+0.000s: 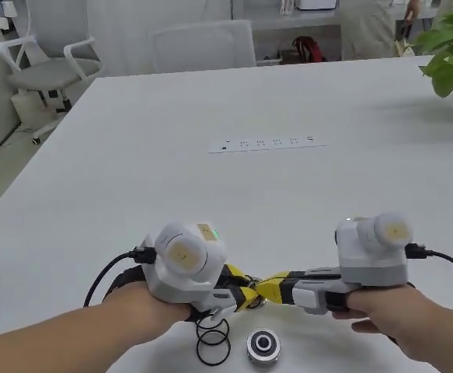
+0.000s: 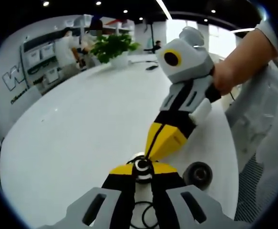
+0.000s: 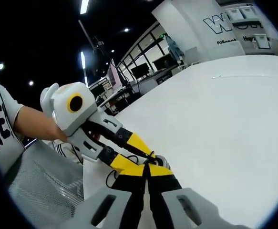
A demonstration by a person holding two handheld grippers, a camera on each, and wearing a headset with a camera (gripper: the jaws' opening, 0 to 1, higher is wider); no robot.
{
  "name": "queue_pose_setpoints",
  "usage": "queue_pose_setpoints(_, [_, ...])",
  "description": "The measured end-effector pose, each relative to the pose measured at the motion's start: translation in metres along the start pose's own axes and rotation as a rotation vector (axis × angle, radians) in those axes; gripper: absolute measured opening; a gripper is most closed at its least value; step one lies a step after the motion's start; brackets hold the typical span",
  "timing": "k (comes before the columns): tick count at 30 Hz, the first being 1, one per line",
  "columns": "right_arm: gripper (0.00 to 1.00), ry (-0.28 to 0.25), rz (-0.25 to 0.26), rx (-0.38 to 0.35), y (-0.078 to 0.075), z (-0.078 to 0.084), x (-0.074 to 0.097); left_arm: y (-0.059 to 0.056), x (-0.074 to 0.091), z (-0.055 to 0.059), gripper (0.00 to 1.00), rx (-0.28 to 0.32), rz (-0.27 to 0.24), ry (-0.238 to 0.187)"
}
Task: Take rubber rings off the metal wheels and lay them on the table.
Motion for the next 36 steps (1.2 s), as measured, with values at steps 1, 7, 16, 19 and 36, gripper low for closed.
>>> queue_pose_setpoints(1, [0.0, 0.0, 0.002, -0.002, -0.001, 0.001, 0.0, 0.0, 0.0, 0.0, 0.13, 0.002, 0.0, -0.002])
queue_pose_setpoints(7, [0.0, 0.004, 0.016, -0.004, -0.003, 0.001, 0.003, 0.0, 0.001, 0.001, 0.14, -0.001, 0.008, -0.017])
queue_pose_setpoints(16, [0.0, 0.009, 0.015, -0.006, -0.004, 0.0, 0.003, -0.005, 0.007, 0.002, 0.2, 0.001, 0.047, -0.032])
queue_pose_setpoints(19, [0.0, 0.008, 0.014, -0.008, -0.004, 0.0, 0.004, -0.007, 0.009, 0.002, 0.22, 0.0, 0.056, -0.044])
queue_pose_setpoints(36, [0.0, 0.002, 0.0, -0.01, -0.001, -0.003, 0.008, -0.005, 0.032, 0.003, 0.37, 0.035, 0.045, -0.101])
Point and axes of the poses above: the centre of the closed fingertips' face, and the gripper's own axes: x roughly backward along the fingers, y roughly to its left, z roughly out of its underside, the point moved 4 cm from there along x, roughly backward along the fingers, and after that the axes turned 2 degrees about -z, right-handed, at the moved point
